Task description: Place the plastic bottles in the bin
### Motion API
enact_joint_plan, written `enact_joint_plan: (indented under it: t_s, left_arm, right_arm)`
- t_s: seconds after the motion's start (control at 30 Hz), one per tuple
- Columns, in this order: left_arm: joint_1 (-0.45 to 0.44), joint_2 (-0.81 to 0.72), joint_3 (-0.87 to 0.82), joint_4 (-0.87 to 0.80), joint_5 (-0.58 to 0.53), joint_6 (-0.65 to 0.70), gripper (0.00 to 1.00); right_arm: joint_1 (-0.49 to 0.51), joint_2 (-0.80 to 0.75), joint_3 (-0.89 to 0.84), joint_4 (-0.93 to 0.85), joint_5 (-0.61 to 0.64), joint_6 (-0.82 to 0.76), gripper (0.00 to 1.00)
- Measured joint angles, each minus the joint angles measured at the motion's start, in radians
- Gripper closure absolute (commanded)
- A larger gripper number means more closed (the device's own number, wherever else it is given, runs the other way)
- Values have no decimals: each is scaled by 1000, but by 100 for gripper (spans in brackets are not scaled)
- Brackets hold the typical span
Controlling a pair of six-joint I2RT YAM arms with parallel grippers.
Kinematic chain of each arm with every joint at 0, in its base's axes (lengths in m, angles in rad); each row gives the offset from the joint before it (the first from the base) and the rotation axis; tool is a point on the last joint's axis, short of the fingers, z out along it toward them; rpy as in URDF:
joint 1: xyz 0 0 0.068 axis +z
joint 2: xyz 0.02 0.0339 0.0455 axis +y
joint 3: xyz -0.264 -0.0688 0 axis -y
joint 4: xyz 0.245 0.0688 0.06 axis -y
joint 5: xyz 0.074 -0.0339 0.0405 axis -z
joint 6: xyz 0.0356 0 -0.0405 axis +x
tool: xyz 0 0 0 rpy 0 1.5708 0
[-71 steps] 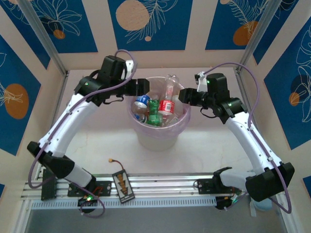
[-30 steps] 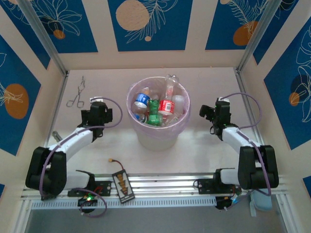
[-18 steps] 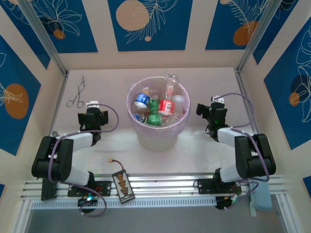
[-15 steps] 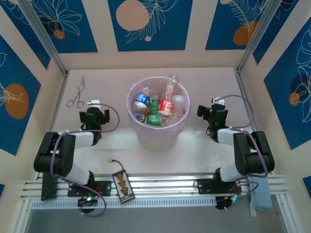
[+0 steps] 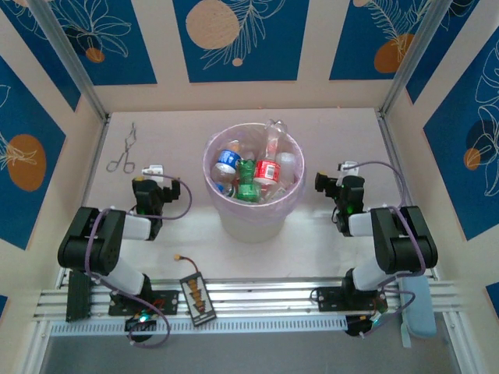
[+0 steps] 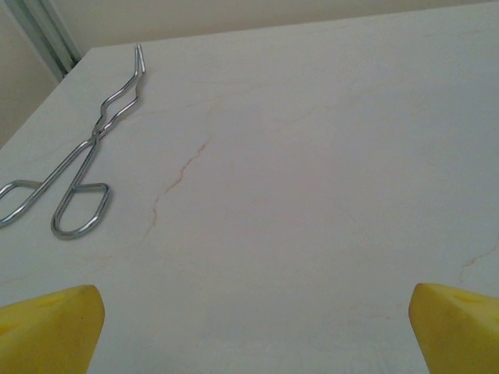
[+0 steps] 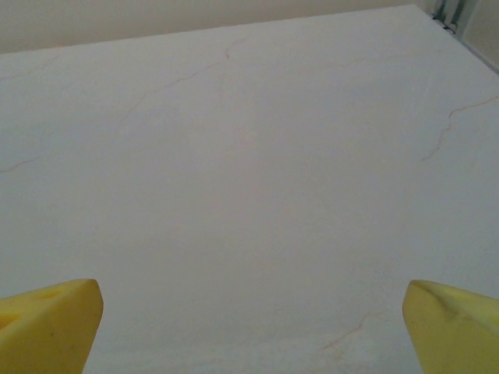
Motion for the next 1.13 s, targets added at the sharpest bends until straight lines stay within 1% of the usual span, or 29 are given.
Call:
enact_joint_plan:
  t_s: [0.2,1.13]
  left_arm:
    - [0,0,0,16,4,0,0]
    - [0,0,0,27,4,12,0]
  right_arm:
    - [-1,1,6,-8,-18,2,1]
    - [3,1,15,-21,-19,2,1]
